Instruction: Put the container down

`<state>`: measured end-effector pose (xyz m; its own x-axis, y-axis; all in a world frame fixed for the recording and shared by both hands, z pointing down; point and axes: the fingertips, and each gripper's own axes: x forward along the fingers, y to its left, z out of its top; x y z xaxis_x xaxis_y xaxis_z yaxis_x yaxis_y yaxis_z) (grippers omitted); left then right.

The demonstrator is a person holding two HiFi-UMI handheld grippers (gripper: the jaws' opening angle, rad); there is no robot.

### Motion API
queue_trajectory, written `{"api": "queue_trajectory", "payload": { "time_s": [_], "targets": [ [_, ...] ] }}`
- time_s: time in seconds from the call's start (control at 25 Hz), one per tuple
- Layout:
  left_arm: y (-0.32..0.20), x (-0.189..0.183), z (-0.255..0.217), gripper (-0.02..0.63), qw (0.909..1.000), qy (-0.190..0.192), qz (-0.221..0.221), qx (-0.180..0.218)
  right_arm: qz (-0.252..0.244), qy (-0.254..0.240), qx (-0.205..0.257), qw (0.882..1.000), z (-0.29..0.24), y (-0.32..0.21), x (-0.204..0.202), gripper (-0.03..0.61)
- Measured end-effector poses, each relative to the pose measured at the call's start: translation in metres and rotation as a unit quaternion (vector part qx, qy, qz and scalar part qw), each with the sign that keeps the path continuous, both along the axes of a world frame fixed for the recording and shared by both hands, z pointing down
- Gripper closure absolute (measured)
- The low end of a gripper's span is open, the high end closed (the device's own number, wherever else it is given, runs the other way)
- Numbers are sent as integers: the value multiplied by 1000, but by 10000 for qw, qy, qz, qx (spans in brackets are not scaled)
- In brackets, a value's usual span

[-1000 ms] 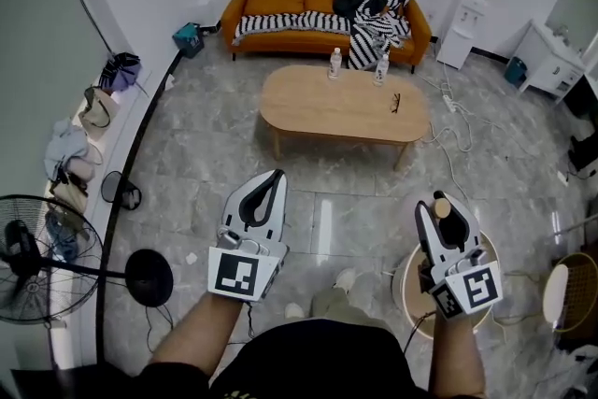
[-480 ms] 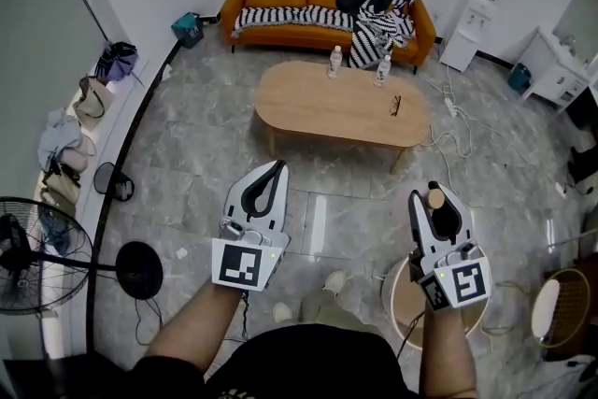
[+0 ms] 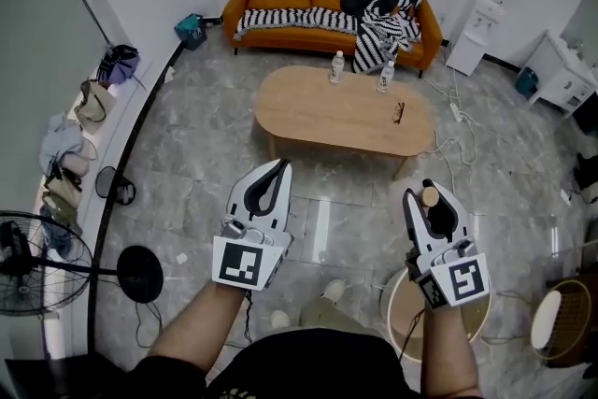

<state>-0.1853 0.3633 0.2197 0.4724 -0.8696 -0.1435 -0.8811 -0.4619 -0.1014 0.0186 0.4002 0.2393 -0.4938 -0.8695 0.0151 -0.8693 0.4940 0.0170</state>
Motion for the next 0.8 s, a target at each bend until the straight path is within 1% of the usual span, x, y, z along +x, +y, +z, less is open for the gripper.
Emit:
{"api": "queue_trajectory", "payload": {
  "time_s": [0.28,0.4,0.56,0.64,0.72,0.8],
  "targets": [
    [-35,20,-2,600,9998,-172,-128,29,13,-15,84,10000,-10,-36,30,430],
    [-49,33,-5,600,9998,-148,-151,19,35,-108,181,9998,-16,-51,43,430],
    [-63,49,-9,600,9994,-244,-232,54,-105,-163,101,9998,-13,-63,58,430],
    [-67,56,-12,600,9993,-240,-264,98,-140,-164,168,9996,-18,-68,65,430],
    [-71,66,-14,600,9994,-202,-263,134,-224,-154,116,9996,-18,-72,74,430],
    [-75,74,-13,600,9992,-246,-298,86,-236,-159,103,9995,-18,-78,81,430]
  ]
}}
